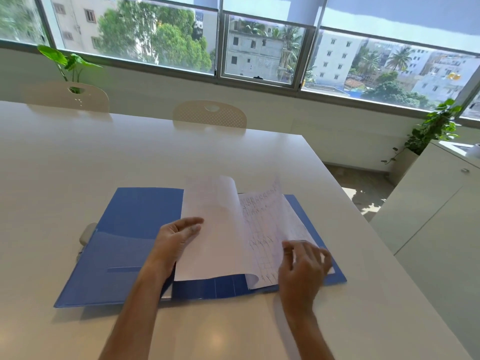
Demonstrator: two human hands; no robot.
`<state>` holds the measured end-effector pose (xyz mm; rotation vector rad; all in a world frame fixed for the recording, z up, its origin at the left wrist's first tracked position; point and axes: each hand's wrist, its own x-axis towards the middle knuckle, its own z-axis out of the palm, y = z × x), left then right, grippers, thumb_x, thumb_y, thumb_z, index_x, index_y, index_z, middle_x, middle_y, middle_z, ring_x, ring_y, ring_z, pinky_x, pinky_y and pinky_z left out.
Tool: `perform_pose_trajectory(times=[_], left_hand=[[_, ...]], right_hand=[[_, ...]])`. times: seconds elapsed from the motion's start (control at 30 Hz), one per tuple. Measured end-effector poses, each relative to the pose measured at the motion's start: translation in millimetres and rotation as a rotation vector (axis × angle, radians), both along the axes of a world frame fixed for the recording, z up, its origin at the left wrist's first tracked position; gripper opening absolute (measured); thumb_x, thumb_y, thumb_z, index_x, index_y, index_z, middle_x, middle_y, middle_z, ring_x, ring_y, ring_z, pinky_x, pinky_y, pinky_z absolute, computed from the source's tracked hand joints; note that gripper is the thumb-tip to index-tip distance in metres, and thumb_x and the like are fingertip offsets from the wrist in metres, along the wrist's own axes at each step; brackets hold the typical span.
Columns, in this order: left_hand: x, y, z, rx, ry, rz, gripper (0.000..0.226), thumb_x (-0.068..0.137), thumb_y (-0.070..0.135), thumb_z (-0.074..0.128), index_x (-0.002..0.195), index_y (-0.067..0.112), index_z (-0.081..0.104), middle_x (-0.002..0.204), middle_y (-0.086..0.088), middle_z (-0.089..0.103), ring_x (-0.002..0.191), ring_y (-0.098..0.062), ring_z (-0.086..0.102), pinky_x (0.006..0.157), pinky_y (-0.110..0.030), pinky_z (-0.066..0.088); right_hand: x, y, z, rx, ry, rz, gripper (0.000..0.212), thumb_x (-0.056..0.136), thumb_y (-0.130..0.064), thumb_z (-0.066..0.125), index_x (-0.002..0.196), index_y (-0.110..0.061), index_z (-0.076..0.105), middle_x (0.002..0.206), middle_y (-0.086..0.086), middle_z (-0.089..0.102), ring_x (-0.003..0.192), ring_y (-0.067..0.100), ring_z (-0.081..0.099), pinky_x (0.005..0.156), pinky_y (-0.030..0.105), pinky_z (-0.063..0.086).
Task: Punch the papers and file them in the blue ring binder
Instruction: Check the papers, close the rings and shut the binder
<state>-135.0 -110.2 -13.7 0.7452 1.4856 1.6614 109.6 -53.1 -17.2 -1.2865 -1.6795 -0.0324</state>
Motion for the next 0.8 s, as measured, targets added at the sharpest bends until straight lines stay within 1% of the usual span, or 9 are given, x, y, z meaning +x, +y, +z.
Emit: perform_pose_trajectory(times=[0.03, 0.13, 0.23, 0.3, 0.43, 0.5, 0.57, 0.67, 0.8], left_hand=[[1.0, -0.5, 1.9, -0.019, -0.012, 0.014, 0.01, 0.085, 0.023, 0.07, 0.086, 0.018, 0.078, 0.096, 0.0, 0.076, 0.104, -0.026, 0.066, 0.083, -0.026, 0.053], [0.5, -2.2, 6.7, -0.078, -0.002, 0.019, 0.045, 0.08, 0.055, 0.061, 0.083, 0.015, 0.079, 0.097, -0.01, 0.075, 0.094, -0.032, 0.068, 0.087, -0.043, 0.054], [-3.5, -4.9, 9.3, -0.097, -0.02, 0.002, 0.061, 0.078, 0.068, 0.052, 0.085, 0.013, 0.078, 0.089, -0.018, 0.074, 0.079, -0.036, 0.07, 0.072, -0.044, 0.059], [-4.5, -6.3, 10.4, -0.091, -0.035, -0.042, 0.059, 0.078, 0.063, 0.059, 0.087, 0.007, 0.077, 0.086, -0.018, 0.075, 0.076, -0.032, 0.072, 0.063, -0.035, 0.058], [-4.8, -7.2, 9.0, -0.107, -0.106, -0.048, 0.03, 0.076, 0.025, 0.073, 0.089, -0.002, 0.072, 0.09, -0.022, 0.073, 0.082, -0.038, 0.07, 0.063, -0.036, 0.057], [-7.3, -7.0, 7.6, -0.105, -0.117, -0.001, 0.021, 0.081, 0.018, 0.07, 0.089, -0.002, 0.071, 0.092, -0.021, 0.073, 0.085, -0.038, 0.07, 0.069, -0.04, 0.056], [-11.6, -8.5, 6.8, -0.124, -0.103, 0.024, 0.024, 0.085, 0.023, 0.069, 0.09, 0.0, 0.071, 0.09, -0.016, 0.074, 0.082, -0.036, 0.07, 0.068, -0.041, 0.056], [-17.7, -9.2, 4.7, -0.149, -0.075, 0.028, 0.027, 0.087, 0.028, 0.066, 0.092, 0.003, 0.072, 0.09, -0.015, 0.075, 0.079, -0.036, 0.07, 0.065, -0.041, 0.055], [-18.5, -7.5, 5.1, -0.159, -0.099, 0.023, 0.028, 0.092, 0.025, 0.06, 0.096, 0.0, 0.07, 0.092, -0.019, 0.073, 0.08, -0.039, 0.069, 0.067, -0.044, 0.055]], right_hand=[[-12.0, -7.4, 1.3, 0.03, 0.001, 0.067, 0.008, 0.08, -0.008, 0.075, 0.079, -0.015, 0.07, 0.078, -0.002, 0.07, 0.079, 0.02, 0.066, 0.094, 0.054, 0.041], [-45.9, -30.2, 2.8, 0.047, 0.006, 0.261, 0.024, 0.091, -0.033, 0.056, 0.073, -0.019, 0.065, 0.074, -0.011, 0.064, 0.078, 0.012, 0.062, 0.096, 0.043, 0.037], [-67.2, -46.2, -0.7, -0.005, -0.07, 0.41, 0.033, 0.091, -0.046, 0.054, 0.07, -0.022, 0.061, 0.071, -0.013, 0.061, 0.077, 0.009, 0.06, 0.095, 0.037, 0.036], [-73.3, -50.0, -4.8, -0.026, -0.127, 0.507, 0.037, 0.086, -0.054, 0.059, 0.066, -0.022, 0.059, 0.069, -0.013, 0.061, 0.072, 0.008, 0.057, 0.091, 0.034, 0.04], [-66.0, -46.7, -0.9, -0.064, -0.072, 0.707, 0.04, 0.083, -0.062, 0.059, 0.08, -0.023, 0.065, 0.084, -0.012, 0.069, 0.081, 0.003, 0.056, 0.085, 0.032, 0.047], [-46.8, -32.7, 7.2, -0.139, 0.056, 0.615, 0.034, 0.084, -0.059, 0.059, 0.09, -0.026, 0.068, 0.088, -0.013, 0.069, 0.085, 0.004, 0.058, 0.08, 0.033, 0.05], [-16.3, -9.4, 11.5, -0.236, 0.07, 0.4, 0.031, 0.085, -0.049, 0.064, 0.102, -0.023, 0.069, 0.091, -0.01, 0.069, 0.086, 0.011, 0.063, 0.08, 0.039, 0.052], [38.2, 22.3, 9.3, -0.436, -0.119, 0.049, 0.047, 0.087, -0.037, 0.066, 0.126, -0.014, 0.058, 0.113, 0.001, 0.066, 0.102, 0.023, 0.062, 0.09, 0.043, 0.049], [75.9, 30.3, -3.6, -0.615, -0.396, -0.245, 0.069, 0.087, -0.057, 0.054, 0.137, -0.011, 0.043, 0.129, 0.006, 0.055, 0.115, 0.025, 0.053, 0.087, 0.037, 0.047]])
